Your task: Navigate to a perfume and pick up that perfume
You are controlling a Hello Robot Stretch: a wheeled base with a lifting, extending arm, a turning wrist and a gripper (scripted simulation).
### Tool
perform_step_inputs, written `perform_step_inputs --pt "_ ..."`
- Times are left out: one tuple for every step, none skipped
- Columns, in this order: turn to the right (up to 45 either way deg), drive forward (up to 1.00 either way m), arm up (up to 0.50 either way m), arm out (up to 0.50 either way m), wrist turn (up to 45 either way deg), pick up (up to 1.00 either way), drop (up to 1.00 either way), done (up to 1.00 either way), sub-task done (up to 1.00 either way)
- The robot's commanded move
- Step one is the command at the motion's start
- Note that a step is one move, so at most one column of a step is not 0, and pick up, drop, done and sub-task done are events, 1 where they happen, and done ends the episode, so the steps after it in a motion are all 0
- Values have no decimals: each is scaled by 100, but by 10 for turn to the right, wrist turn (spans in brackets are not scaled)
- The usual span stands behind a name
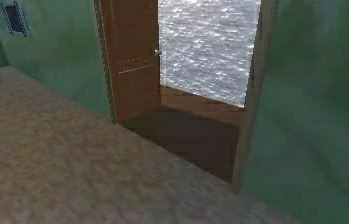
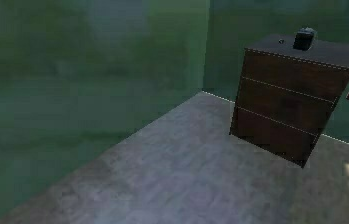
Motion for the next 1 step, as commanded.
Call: perform_step_inputs --pt "-30 0 0 0 0 0 0 0 0"
